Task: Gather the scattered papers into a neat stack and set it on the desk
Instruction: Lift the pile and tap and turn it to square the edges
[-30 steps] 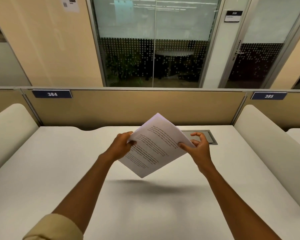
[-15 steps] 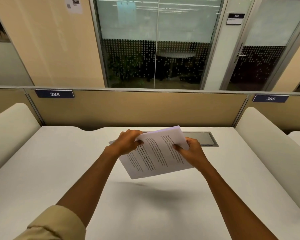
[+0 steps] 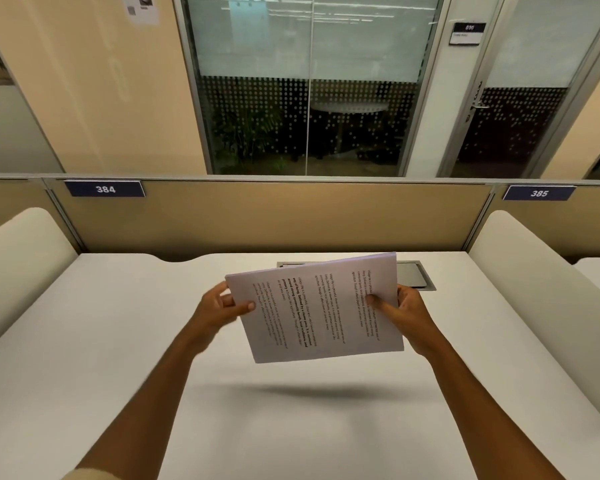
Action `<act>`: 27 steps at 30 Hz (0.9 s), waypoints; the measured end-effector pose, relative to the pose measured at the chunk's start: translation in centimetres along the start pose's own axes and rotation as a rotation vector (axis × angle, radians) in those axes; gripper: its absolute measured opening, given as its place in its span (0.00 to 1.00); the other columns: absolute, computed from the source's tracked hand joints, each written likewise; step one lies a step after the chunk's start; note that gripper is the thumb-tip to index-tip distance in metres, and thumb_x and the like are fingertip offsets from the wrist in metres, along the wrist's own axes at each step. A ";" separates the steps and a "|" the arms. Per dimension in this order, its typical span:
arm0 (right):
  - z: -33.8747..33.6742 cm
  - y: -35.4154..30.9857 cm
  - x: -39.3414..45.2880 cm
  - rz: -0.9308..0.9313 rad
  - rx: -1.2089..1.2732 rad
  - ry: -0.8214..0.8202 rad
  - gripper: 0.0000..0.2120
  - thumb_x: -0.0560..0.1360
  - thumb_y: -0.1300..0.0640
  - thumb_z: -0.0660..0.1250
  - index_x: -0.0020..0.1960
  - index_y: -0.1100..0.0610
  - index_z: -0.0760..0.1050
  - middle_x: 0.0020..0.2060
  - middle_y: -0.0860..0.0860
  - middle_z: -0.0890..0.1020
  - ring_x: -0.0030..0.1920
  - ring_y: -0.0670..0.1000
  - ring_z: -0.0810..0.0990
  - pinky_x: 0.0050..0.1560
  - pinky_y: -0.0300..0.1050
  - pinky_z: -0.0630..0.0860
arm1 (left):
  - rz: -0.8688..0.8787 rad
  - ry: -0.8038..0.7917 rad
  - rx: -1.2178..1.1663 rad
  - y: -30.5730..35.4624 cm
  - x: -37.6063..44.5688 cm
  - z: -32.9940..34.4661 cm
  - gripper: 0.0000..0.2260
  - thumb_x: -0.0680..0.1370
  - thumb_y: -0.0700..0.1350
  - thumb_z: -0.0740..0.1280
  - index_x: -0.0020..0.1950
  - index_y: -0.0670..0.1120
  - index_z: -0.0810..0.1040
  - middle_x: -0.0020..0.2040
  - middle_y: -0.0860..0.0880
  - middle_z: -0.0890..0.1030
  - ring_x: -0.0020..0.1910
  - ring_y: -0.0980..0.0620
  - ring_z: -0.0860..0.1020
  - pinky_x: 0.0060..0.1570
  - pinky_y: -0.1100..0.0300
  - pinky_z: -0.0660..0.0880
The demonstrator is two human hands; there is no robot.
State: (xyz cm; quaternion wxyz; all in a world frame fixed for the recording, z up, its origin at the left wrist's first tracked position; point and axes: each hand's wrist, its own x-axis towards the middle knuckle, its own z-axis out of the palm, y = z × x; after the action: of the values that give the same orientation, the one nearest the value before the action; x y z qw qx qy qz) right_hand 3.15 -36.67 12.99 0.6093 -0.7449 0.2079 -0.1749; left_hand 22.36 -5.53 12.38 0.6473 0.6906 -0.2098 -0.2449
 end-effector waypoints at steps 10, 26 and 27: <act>2.0 3.4 -1.3 0.086 0.021 0.012 0.13 0.74 0.56 0.72 0.57 0.56 0.78 0.49 0.54 0.86 0.47 0.56 0.85 0.49 0.54 0.84 | -0.024 0.200 -0.167 -6.7 -2.3 4.2 0.10 0.78 0.41 0.67 0.59 0.46 0.79 0.55 0.46 0.85 0.54 0.45 0.83 0.50 0.53 0.81; 5.6 8.7 -4.2 0.187 0.105 0.103 0.14 0.76 0.59 0.70 0.61 0.54 0.75 0.51 0.51 0.83 0.53 0.52 0.82 0.45 0.38 0.81 | -0.002 0.283 -0.014 -10.0 -3.9 4.7 0.12 0.81 0.41 0.63 0.64 0.46 0.74 0.55 0.47 0.82 0.54 0.49 0.80 0.41 0.66 0.81; 5.7 8.9 -4.3 0.192 0.113 0.110 0.15 0.76 0.59 0.70 0.61 0.54 0.75 0.52 0.51 0.83 0.53 0.52 0.82 0.46 0.38 0.81 | -0.002 0.282 -0.011 -10.2 -4.1 4.7 0.13 0.81 0.41 0.63 0.65 0.46 0.74 0.55 0.47 0.82 0.54 0.49 0.80 0.41 0.66 0.80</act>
State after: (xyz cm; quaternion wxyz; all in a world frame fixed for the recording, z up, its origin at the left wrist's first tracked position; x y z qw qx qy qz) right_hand 1.57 -31.19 3.07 0.6522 -0.6752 0.3012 -0.1676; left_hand 15.98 -6.06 2.27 0.6737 0.7150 -0.1147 -0.1474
